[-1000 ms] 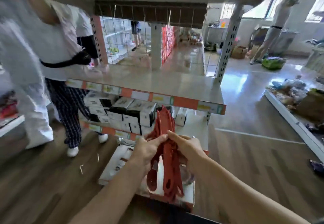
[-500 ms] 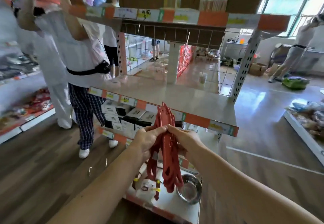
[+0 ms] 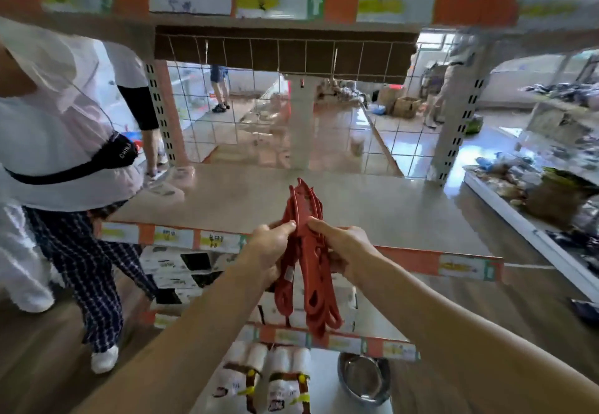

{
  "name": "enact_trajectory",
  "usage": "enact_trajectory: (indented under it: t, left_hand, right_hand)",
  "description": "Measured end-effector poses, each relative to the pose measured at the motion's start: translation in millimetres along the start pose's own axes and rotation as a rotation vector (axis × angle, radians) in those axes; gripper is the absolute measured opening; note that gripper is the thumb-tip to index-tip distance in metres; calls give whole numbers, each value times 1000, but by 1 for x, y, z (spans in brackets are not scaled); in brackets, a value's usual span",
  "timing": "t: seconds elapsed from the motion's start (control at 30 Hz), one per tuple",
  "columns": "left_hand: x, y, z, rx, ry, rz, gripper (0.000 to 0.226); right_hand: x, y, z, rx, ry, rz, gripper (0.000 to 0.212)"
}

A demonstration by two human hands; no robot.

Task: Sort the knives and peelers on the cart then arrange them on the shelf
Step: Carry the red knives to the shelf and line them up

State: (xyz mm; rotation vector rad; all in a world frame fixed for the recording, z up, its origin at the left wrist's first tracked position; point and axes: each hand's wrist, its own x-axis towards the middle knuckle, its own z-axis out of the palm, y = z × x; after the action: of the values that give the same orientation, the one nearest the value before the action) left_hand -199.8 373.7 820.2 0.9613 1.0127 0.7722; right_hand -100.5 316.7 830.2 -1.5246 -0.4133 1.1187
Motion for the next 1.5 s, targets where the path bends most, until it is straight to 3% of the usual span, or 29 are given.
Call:
enact_trajectory:
  t: [0.1,0.17,0.27,0.37,0.5,0.6,0.73,0.9,1.07,1.23,1.5]
  left_hand:
    - [39,20,-22,2,-24,-21,19]
    - [59,29,-32,-9,-32,-30,15]
    - [82,36,-43,-2,-53,-54,17]
    - [100,41,-49,18,-103,-87,26]
    - [116,47,-52,8,-142,-94,20]
    - [124,53,-56,19,-162,-75,25]
    - [139,55,-57,28,-96,-65,24]
    - [155,59,-49,59,-56,-58,17]
    - [171,59,-49,130,-38,-52,26]
    - [183,64,-61,168,-17,-44,22]
    - [200,75,-89,256,-26,-7,13]
  right_hand:
    - [24,-12,36,36,53,13,27]
    - [39,-16,53,36,73,14,36]
    - [59,-18,68,33,92,13,42]
    - [72,-21,77,27,123,35,33]
    - [86,-24,85,68,96,39,25]
    - [100,-26,89,59,40,31,35]
    - [123,-31,95,15,28,36,47]
    - [144,-37,93,-9,9,59,44]
    - [158,-41,94,-13,-20,71,39]
    - [165,-41,109,-2,-42,109,25]
    - [183,-41,144,-16,-7,121,36]
